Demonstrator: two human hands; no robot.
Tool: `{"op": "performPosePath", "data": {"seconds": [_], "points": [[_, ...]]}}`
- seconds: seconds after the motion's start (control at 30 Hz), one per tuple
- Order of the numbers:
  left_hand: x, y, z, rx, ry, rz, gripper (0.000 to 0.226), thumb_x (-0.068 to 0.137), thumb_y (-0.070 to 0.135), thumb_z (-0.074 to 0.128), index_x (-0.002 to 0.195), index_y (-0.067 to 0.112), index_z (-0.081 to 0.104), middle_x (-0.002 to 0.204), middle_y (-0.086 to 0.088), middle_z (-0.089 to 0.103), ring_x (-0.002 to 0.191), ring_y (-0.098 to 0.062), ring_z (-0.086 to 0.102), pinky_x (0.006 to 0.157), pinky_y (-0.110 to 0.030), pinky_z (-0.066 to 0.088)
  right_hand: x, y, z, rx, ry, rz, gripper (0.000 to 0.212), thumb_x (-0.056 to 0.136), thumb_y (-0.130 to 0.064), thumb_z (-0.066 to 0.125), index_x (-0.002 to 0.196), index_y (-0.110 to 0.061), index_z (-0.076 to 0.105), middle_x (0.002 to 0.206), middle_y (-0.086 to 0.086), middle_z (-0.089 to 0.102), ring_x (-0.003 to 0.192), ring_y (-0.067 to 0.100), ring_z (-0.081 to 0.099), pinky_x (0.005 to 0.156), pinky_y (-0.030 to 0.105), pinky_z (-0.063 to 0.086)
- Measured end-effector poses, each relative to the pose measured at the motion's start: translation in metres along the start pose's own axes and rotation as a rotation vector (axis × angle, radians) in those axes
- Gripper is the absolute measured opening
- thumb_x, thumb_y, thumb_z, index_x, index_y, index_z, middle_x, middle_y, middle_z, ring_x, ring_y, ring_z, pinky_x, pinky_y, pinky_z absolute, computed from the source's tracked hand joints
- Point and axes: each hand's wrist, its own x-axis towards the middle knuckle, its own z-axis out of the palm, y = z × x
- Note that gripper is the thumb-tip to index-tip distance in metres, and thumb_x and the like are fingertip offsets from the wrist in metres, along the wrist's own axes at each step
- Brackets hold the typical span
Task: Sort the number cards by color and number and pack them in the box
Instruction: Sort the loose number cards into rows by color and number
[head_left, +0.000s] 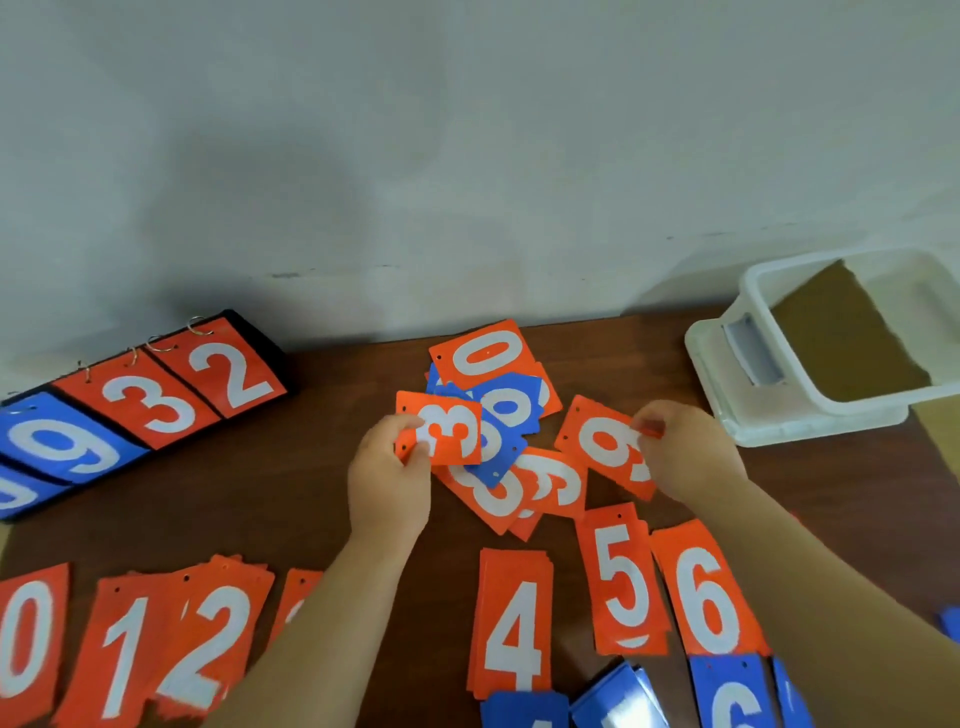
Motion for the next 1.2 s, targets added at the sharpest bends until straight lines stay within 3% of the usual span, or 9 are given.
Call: {"op": "performPosePath", "data": {"seconds": [0.07, 0.23, 0.37, 0.43, 0.57, 0.73, 0.9, 1.1, 1.2], "points": [[-0.028, 0.003, -0.016, -0.059, -0.009, -0.062, 0.028, 0.098, 0.019, 0.065, 0.126, 0.025, 0.064, 0.123, 0.005, 0.065, 0.116, -0.017, 0.062, 0.092, -0.034, 0.055, -0.022, 0.014, -0.015, 0.158, 0.054, 0.019, 0.021, 0.094, -0.015, 0.059, 0.105, -0.030, 0.069, 0.098, -0.005, 0.067, 0.082, 0.014, 0.060, 0.067, 0.029, 0.048], [-0.113, 0.017, -0.040, -0.196, -0.055, -0.165, 0.036, 0.097, 0.015, 0.067, 0.129, 0.029, 0.063, 0.127, 0.007, 0.062, 0.107, -0.011, 0.062, 0.069, -0.015, 0.050, -0.101, 0.047, -0.036, 0.599, 0.051, 0.061, 0.017, 0.095, -0.016, 0.065, 0.104, -0.029, 0.070, 0.097, -0.007, 0.072, 0.082, 0.011, 0.068, 0.064, 0.027, 0.054], [-0.185, 0.026, -0.046, -0.193, -0.114, -0.125, 0.037, 0.096, 0.014, 0.066, 0.120, 0.042, 0.065, 0.135, 0.008, 0.059, 0.118, -0.016, 0.060, 0.089, -0.035, 0.060, -0.168, 0.087, -0.040, 0.793, -0.025, 0.020, 0.024, 0.093, -0.011, 0.068, 0.108, -0.029, 0.070, 0.097, -0.004, 0.074, 0.083, 0.016, 0.073, 0.073, 0.038, 0.064], [-0.209, 0.030, -0.043, -0.188, -0.160, -0.107, 0.040, 0.097, 0.011, 0.063, 0.115, 0.047, 0.065, 0.137, 0.010, 0.057, 0.122, -0.014, 0.056, 0.094, -0.036, 0.056, -0.187, 0.105, -0.037, 0.833, -0.058, 0.006, 0.025, 0.093, -0.008, 0.068, 0.107, -0.029, 0.070, 0.096, -0.002, 0.073, 0.084, 0.017, 0.073, 0.077, 0.041, 0.064], [-0.265, 0.046, -0.030, -0.241, -0.224, -0.114, 0.044, 0.099, 0.008, 0.055, 0.113, 0.049, 0.064, 0.135, 0.006, 0.055, 0.114, -0.015, 0.059, 0.079, -0.029, 0.057, -0.227, 0.145, -0.037, 0.863, -0.117, -0.033, 0.025, 0.093, -0.010, 0.070, 0.105, -0.031, 0.071, 0.096, -0.002, 0.072, 0.084, 0.019, 0.074, 0.073, 0.040, 0.064], [-0.308, 0.054, -0.025, -0.168, -0.222, -0.079, 0.040, 0.100, 0.009, 0.055, 0.116, 0.045, 0.062, 0.132, 0.006, 0.058, 0.113, -0.014, 0.060, 0.075, -0.022, 0.054, -0.258, 0.171, -0.041, 0.831, -0.122, -0.079, 0.024, 0.092, -0.010, 0.072, 0.101, -0.033, 0.071, 0.096, -0.003, 0.072, 0.083, 0.023, 0.073, 0.074, 0.046, 0.064], [-0.329, 0.053, -0.042, -0.102, -0.123, -0.077, 0.037, 0.101, 0.011, 0.056, 0.120, 0.042, 0.060, 0.122, 0.008, 0.060, 0.095, -0.009, 0.065, 0.060, -0.016, 0.052, -0.272, 0.169, -0.045, 0.809, -0.137, -0.144, 0.024, 0.093, -0.011, 0.070, 0.102, -0.034, 0.070, 0.096, -0.005, 0.072, 0.081, 0.026, 0.073, 0.072, 0.050, 0.063], [-0.343, 0.031, -0.072, -0.172, -0.095, -0.153, 0.039, 0.098, 0.005, 0.054, 0.119, 0.038, 0.060, 0.119, 0.002, 0.063, 0.097, -0.017, 0.067, 0.065, -0.024, 0.057, -0.281, 0.143, -0.029, 0.795, -0.194, -0.230, 0.022, 0.093, -0.011, 0.069, 0.102, -0.031, 0.071, 0.101, -0.005, 0.070, 0.089, 0.016, 0.071, 0.076, 0.040, 0.064], [-0.346, 0.014, -0.093, -0.221, -0.053, -0.199, 0.040, 0.099, 0.006, 0.055, 0.120, 0.040, 0.059, 0.116, 0.005, 0.063, 0.095, -0.016, 0.068, 0.063, -0.025, 0.058, -0.285, 0.119, -0.018, 0.765, -0.239, -0.276, 0.022, 0.093, -0.009, 0.069, 0.101, -0.029, 0.071, 0.096, -0.003, 0.070, 0.087, 0.019, 0.071, 0.078, 0.044, 0.063]]}}
